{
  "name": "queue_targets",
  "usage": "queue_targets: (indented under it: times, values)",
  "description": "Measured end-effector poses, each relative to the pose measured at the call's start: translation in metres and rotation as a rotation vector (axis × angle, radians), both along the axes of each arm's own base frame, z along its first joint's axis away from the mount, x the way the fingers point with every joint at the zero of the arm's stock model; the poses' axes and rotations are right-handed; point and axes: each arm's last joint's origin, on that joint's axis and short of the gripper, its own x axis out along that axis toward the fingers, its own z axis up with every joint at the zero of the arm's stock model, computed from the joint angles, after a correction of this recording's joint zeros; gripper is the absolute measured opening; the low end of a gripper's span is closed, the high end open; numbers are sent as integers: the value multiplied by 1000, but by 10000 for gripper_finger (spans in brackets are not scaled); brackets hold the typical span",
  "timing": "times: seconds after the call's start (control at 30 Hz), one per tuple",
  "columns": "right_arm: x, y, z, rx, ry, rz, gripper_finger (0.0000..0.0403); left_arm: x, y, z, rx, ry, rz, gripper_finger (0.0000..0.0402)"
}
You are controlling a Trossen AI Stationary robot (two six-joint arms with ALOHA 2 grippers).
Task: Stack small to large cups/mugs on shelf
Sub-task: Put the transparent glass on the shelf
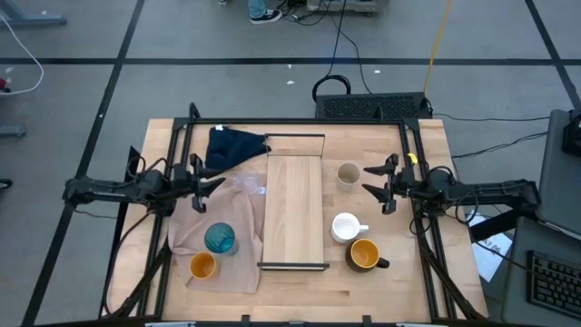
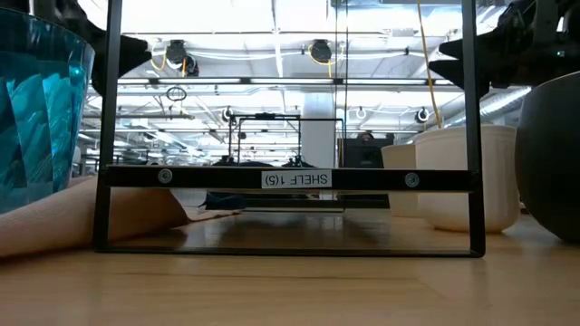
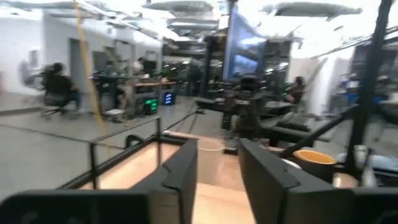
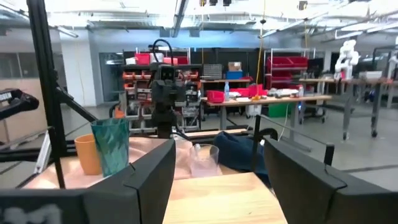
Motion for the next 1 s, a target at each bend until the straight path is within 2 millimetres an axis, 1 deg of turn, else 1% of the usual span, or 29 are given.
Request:
queue_targets:
  times: [0.07,0.17,0.27,0.37,0.43,0.5,0.6,0.67,0.77,0.83,1.0]
  values:
    - [0,0,0,3,4,1,235,2,1,8,0,11,28,161]
    - [2,0,-2,-2,20,-1,239,9,0,27,2,42,32,213]
    - [3,-1,-3,-3,35,-27,241,25,0,48,16,126,33,254]
    - [4,-1,-4,-4,46,-38,242,46,-1,71,50,218,38,274]
    - [4,-1,-5,-3,50,-38,242,60,-1,85,91,313,43,276]
    - [4,-1,-5,-4,51,-38,242,72,2,95,106,450,61,274]
    - [4,-1,-6,-4,66,-38,242,84,9,106,50,632,113,264]
    - [4,-1,-7,-10,73,-39,242,90,13,113,-4,708,138,257]
    - [4,-1,-7,-28,78,-41,242,99,17,124,-44,757,138,251]
    - [4,-1,-7,-34,78,-42,242,104,19,128,-68,766,104,249]
    - [4,-1,-7,-58,83,-45,242,113,26,128,-106,752,99,248]
